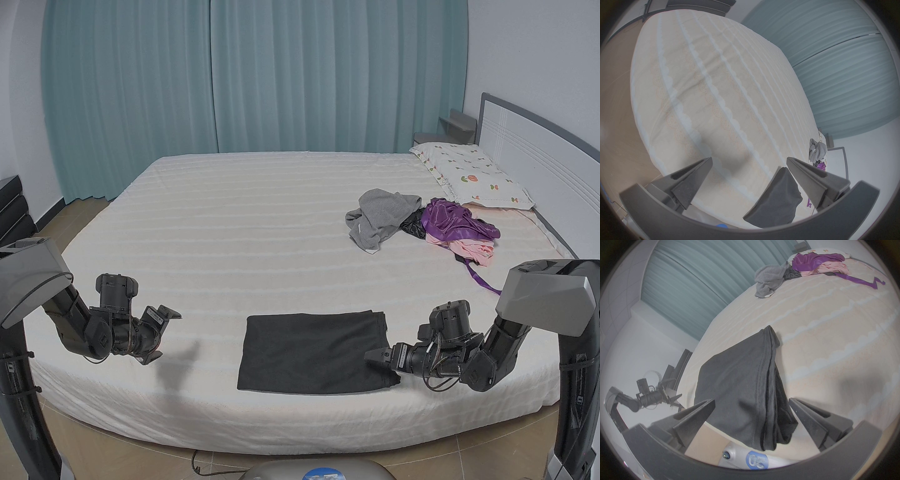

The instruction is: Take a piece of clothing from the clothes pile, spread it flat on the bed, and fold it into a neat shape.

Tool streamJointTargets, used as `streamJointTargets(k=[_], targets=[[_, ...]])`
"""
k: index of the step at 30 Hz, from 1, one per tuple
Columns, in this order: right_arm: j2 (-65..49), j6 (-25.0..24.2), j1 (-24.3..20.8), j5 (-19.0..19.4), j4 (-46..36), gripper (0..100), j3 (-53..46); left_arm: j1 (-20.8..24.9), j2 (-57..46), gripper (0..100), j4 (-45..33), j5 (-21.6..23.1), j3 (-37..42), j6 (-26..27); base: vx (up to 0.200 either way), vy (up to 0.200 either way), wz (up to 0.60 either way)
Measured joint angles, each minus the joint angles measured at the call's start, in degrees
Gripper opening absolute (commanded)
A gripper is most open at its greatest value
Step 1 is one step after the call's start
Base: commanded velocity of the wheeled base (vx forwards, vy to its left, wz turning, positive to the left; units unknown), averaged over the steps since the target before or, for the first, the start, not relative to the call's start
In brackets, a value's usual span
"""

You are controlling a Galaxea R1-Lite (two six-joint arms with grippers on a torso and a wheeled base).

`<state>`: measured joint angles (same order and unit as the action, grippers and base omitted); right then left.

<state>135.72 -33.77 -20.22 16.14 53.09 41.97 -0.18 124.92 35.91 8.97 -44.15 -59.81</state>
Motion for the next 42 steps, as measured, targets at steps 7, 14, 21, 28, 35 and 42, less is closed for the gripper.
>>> streamJointTargets(k=[7, 14, 21, 28, 35, 42], targets=[[-0.7, 4.6, -0.1, 0.9, -0.5, 0, -2.7, 0.0, 0.0, 100, 0.0, 0.0, 0.0, 0.0, 0.0, 0.0, 0.0], [-1.5, 8.8, 0.0, 0.4, -1.8, 0, -4.2, -0.1, 0.0, 100, -0.1, 0.0, 0.0, -0.1, 0.0, 0.0, 0.0], [-3.0, 12.2, 0.7, 0.2, -4.3, 0, -5.0, -0.1, 0.0, 100, -0.1, 0.0, -0.1, -0.1, 0.0, 0.0, 0.0], [-3.6, 14.1, 1.5, -0.7, -5.0, 100, -5.5, -0.1, 0.0, 100, -0.1, 0.0, -0.1, -0.1, 0.0, 0.0, 0.0], [-3.4, 15.5, 2.6, -0.6, -5.1, 100, -4.5, -0.1, 0.0, 100, -0.1, 0.0, -0.1, -0.1, 0.0, 0.0, 0.0], [-2.8, 9.4, 3.4, -0.6, -5.1, 100, 1.9, -0.1, 0.0, 100, -0.1, 0.0, -0.1, -0.1, 0.0, 0.0, 0.0]])
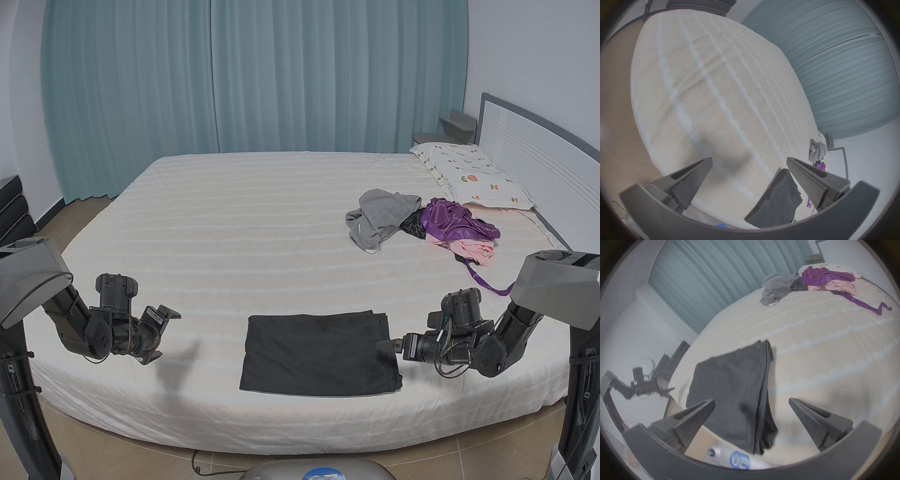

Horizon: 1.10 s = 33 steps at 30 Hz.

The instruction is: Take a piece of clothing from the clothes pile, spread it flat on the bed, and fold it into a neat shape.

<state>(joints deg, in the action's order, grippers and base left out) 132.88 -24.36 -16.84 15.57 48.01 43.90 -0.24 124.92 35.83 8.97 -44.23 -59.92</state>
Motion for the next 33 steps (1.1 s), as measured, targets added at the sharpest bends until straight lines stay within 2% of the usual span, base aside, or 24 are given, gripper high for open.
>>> streamJointTargets(k=[9, 14, 20, 27, 28, 33], targets=[[5.2, -7.1, 0.6, -0.4, -4.3, 100, 15.2, 0.0, 0.0, 100, 0.1, 0.0, 0.0, 0.0, 0.0, 0.0, 0.0], [8.2, -14.3, 1.0, -0.2, -7.7, 100, 22.4, 0.0, 0.0, 100, 0.1, -0.1, -0.1, -0.1, 0.0, 0.0, 0.0], [11.3, -15.5, 1.3, -0.7, -8.9, 100, 27.5, 0.0, 0.0, 100, 0.1, -0.1, 0.0, -0.1, 0.0, 0.0, 0.0], [14.1, -15.8, 1.1, -4.1, -11.3, 100, 32.3, 0.1, 0.0, 100, 0.1, -0.2, 0.0, -0.1, 0.0, 0.0, 0.0], [14.4, -15.8, 1.1, -4.1, -11.3, 0, 32.6, 0.1, 0.0, 100, 0.1, -0.2, 0.0, -0.1, 0.0, 0.0, 0.0], [15.3, -16.0, 1.0, -4.1, -11.3, 0, 33.4, 0.1, 0.0, 100, 0.0, -0.2, 0.2, -0.1, 0.0, 0.0, 0.0]])
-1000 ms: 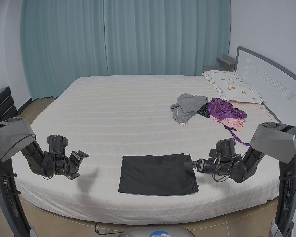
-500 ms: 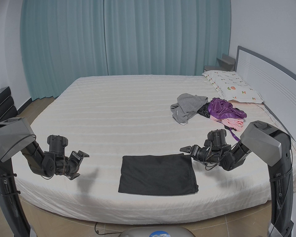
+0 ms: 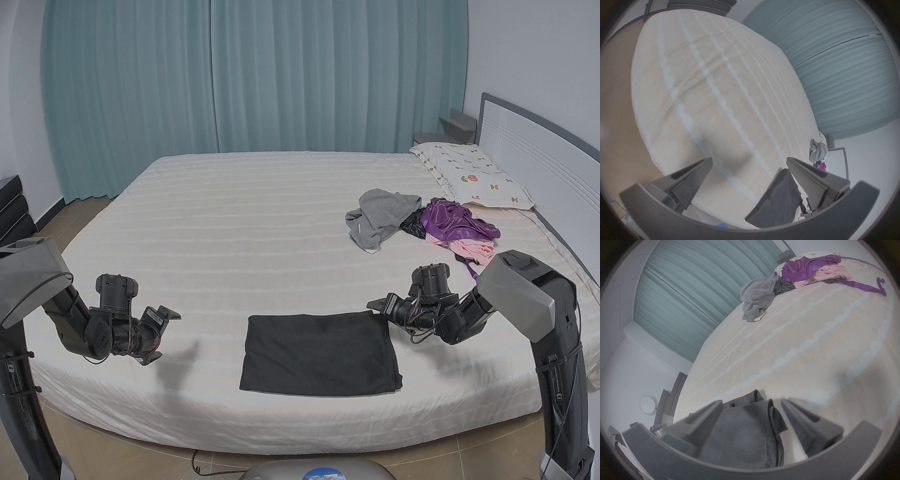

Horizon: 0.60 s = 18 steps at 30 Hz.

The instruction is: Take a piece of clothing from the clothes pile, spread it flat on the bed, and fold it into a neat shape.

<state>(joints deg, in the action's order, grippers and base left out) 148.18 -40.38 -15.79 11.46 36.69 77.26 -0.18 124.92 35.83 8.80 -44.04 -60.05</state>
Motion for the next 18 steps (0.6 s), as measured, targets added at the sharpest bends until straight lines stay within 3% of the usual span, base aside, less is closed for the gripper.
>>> streamJointTargets(k=[18], targets=[[1.0, -2.8, 2.0, -0.6, -0.3, 0, 2.4, 0.3, 0.1, 100, 0.1, -0.5, 0.0, 0.2, 0.0, 0.0, 0.0]])
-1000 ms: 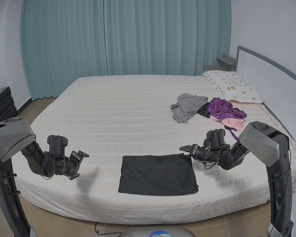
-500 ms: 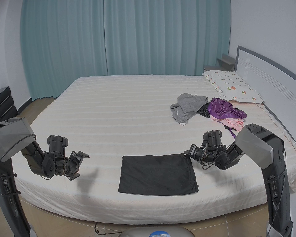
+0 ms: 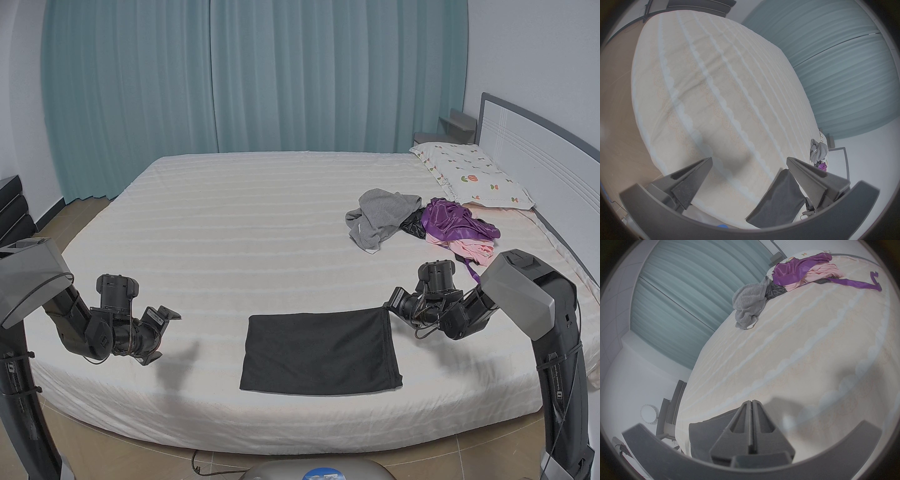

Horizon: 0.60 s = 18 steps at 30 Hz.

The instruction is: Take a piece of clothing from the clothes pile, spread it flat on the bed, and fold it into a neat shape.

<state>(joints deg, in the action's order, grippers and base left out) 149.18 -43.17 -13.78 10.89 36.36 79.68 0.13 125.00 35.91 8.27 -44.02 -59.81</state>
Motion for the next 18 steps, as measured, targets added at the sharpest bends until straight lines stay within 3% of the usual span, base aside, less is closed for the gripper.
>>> streamJointTargets(k=[9, 10, 18], targets=[[0.6, 0.0, 0.5, -0.1, -0.2, 0, 0.5, 0.0, 0.1, 100, 0.0, 0.0, 0.0, 0.0, 0.0, 0.0, 0.0], [0.6, 0.0, 0.5, -0.1, -0.3, 100, 0.5, 0.0, 0.1, 100, 0.0, 0.0, 0.0, 0.0, 0.0, 0.0, 0.0], [0.4, -1.8, 0.4, 0.1, 0.3, 100, 0.0, 0.0, 0.1, 100, 0.0, 0.0, -0.1, 0.0, 0.0, 0.0, 0.0]])
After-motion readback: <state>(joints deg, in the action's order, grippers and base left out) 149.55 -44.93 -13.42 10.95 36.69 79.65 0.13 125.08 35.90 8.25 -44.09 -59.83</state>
